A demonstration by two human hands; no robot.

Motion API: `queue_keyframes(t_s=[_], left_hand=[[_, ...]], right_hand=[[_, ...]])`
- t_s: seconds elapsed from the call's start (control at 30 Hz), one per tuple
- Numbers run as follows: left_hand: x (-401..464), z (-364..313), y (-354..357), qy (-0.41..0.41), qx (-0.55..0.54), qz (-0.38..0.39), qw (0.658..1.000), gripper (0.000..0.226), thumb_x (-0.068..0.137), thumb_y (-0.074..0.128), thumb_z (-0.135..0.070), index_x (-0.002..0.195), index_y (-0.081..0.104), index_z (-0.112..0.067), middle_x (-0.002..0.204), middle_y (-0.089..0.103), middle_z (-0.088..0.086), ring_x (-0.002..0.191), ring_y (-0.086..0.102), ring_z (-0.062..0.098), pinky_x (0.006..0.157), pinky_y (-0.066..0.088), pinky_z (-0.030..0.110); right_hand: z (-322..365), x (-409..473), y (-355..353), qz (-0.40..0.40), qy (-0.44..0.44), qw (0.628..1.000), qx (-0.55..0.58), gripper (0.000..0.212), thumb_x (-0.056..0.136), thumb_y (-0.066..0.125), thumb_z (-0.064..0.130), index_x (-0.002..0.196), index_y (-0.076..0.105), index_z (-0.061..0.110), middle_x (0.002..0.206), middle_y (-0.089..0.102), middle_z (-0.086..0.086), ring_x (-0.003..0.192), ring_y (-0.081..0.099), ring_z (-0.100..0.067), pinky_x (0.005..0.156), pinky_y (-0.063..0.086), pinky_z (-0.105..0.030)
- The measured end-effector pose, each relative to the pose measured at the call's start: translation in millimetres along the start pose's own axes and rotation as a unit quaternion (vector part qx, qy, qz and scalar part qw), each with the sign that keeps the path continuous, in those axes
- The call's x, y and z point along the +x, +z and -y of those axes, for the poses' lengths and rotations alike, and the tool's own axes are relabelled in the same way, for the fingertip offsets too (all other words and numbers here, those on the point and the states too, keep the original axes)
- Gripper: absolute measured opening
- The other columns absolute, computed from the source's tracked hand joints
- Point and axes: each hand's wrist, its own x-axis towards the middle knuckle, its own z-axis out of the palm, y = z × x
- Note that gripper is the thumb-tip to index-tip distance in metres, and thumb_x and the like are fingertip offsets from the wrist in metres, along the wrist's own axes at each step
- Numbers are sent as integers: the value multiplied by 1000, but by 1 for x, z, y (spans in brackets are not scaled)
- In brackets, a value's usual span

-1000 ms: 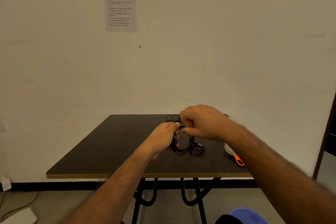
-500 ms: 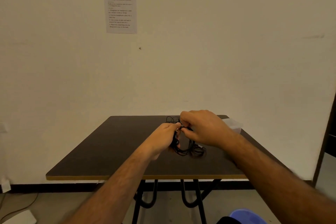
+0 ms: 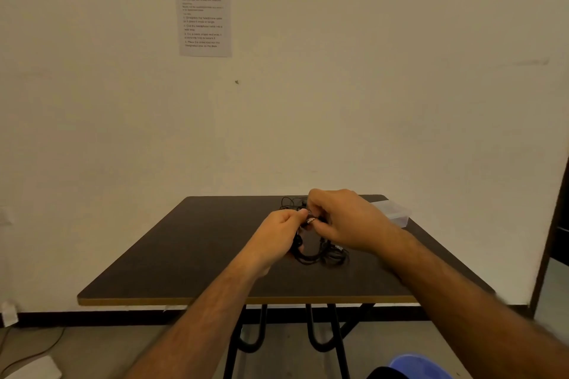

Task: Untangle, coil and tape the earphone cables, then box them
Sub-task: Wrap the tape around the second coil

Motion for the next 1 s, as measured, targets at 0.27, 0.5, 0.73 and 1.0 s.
queue_keyframes(t_s=[0.27,0.5,0.73,1.0], left_hand=[[-1,6,0,46,8,-34,998,37,103,47,-29,87,61,1,61,55,7,53,58,15,65,52,36],[-4,7,-2,72,25,-9,997,35,103,47,-28,93,65,0,64,55,7,56,58,13,62,52,25],[-9,3,-1,103,47,34,993,29,103,48,-31,92,66,-12,62,58,-1,59,59,11,66,49,21],[-10,2,-2,153,75,60,984,17,101,53,-29,95,66,-20,70,60,-12,64,62,10,71,55,36]], right_hand=[[-4,-1,-5,11,25,997,76,21,90,65,38,84,50,24,74,58,5,67,55,-16,64,51,-36],[-10,0,-17,45,92,990,97,26,101,39,27,79,54,26,70,69,0,64,66,-11,76,56,-44],[-14,7,-22,97,173,966,164,23,96,47,19,78,60,11,67,69,0,64,72,-18,71,57,-34],[-12,8,-27,239,249,890,299,20,97,42,12,87,58,5,78,71,-13,73,72,-26,69,58,-33]])
